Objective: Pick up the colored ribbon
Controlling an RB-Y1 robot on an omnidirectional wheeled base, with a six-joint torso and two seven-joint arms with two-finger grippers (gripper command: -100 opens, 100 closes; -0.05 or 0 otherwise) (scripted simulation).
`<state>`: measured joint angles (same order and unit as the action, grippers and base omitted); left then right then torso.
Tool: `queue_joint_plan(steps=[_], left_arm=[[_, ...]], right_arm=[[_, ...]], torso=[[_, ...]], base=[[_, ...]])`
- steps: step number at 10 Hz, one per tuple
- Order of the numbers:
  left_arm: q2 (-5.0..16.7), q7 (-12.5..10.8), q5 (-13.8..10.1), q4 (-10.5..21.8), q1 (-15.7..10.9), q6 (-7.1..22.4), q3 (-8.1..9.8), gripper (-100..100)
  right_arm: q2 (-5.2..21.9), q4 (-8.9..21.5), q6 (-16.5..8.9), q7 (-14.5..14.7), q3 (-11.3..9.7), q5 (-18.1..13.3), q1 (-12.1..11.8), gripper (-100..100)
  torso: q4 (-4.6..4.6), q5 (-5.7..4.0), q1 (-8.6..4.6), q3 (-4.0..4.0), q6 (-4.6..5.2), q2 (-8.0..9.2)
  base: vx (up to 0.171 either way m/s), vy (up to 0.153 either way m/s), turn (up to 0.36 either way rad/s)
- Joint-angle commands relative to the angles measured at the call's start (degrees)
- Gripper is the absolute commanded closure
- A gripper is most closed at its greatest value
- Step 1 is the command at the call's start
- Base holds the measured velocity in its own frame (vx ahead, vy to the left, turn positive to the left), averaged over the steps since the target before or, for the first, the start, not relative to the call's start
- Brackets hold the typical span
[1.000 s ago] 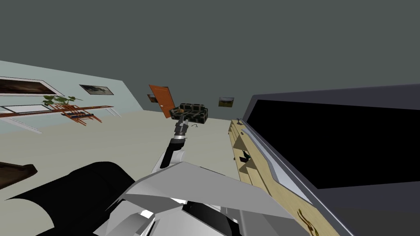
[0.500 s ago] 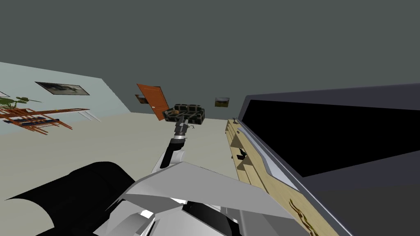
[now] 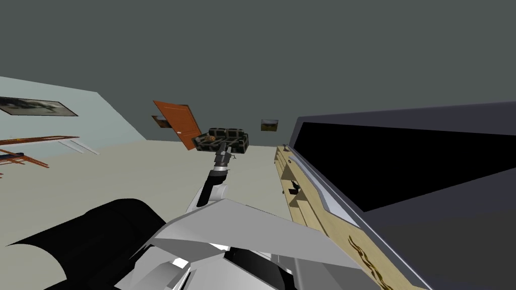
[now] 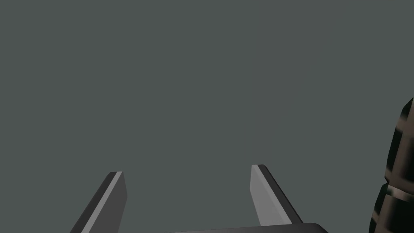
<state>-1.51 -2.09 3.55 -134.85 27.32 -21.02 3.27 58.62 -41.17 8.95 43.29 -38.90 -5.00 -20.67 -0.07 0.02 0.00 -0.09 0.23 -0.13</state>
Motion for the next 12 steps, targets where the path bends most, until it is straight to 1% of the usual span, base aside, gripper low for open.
queue_joint_plan(steps=[1, 2, 3, 4, 5, 6, 7, 8, 9, 11, 12], left_arm=[[0.0, 0.0, 0.0, 0.0, 0.0, 0.0, 0.0, 0], [0.0, 0.0, 0.0, 0.0, 0.0, 0.0, 0.0, 0], [0.0, 0.0, 0.0, 0.0, 0.0, 0.0, 0.0, 0], [0.0, 0.0, 0.0, 0.0, 0.0, 0.0, 0.0, 0], [0.0, 0.0, 0.0, 0.0, 0.0, 0.0, 0.0, 0], [0.0, 0.0, 0.0, 0.0, 0.0, 0.0, 0.0, 0], [0.0, 0.0, 0.0, 0.0, 0.0, 0.0, 0.0, 0], [0.0, 0.0, 0.0, 0.0, 0.0, 0.0, 0.0, 0], [0.0, 0.0, 0.0, 0.0, 0.0, 0.0, 0.0, 0], [0.0, 0.0, 0.0, 0.0, 0.0, 0.0, 0.0, 0], [0.0, 0.0, 0.0, 0.0, 0.0, 0.0, 0.0, 0]], right_arm=[[0.2, -0.5, -0.2, -0.7, 0.0, -2.9, 0.1, 100], [0.3, 0.3, 1.1, -3.4, 0.3, -4.6, 1.9, 100], [0.3, 0.3, 1.1, -3.9, 0.3, -6.2, 1.9, 100], [0.3, 0.3, 1.1, -3.9, 0.3, -8.0, 1.9, 100], [0.3, 0.3, 1.1, -3.9, 0.3, -8.7, 1.9, 100], [0.4, 1.2, 2.4, -6.9, 0.6, -10.8, 3.7, 100], [0.4, 1.2, 2.4, -7.1, 0.6, -12.8, 3.7, 100], [0.4, 1.2, 2.4, -7.1, 0.6, -14.4, 3.7, 100], [0.5, 2.0, 3.8, -9.8, 0.9, -16.2, 5.6, 100], [0.5, 2.0, 3.8, -10.3, 0.9, -19.9, 5.6, 100], [0.7, 2.8, 5.1, -12.7, 1.2, -21.6, 7.4, 100]], torso=[[0.0, 0.0, 0.0, 0.0, 0.0, 0.0], [0.03, 0.0, 0.01, 0.02, -0.09, 0.02], [0.0, 0.06, 0.04, -0.01, 0.02, -0.02], [0.0, 0.02, 0.07, -0.01, 0.01, -0.02], [0.03, 0.03, 0.06, 0.03, -0.06, 0.03], [0.03, 0.04, 0.03, 0.05, -0.07, 0.09], [0.0, 0.04, 0.05, 0.02, 0.06, 0.04], [0.01, 0.08, 0.11, 0.01, 0.01, 0.03], [0.03, 0.08, 0.08, 0.03, -0.07, 0.04], [0.01, 0.08, 0.09, 0.0, 0.01, -0.01], [0.03, 0.09, 0.11, 0.03, -0.07, 0.04]], base=[[0.023, 0.01, 0.021], [0.047, 0.013, -0.25], [0.051, 0.02, -0.18], [0.023, 0.015, 0.0], [0.006, 0.003, 0.029], [0.039, 0.01, -0.279], [0.047, 0.025, -0.191], [0.025, 0.01, -0.001], [0.046, 0.0, -0.254], [0.04, 0.016, -0.084], [0.048, 0.028, -0.216]])
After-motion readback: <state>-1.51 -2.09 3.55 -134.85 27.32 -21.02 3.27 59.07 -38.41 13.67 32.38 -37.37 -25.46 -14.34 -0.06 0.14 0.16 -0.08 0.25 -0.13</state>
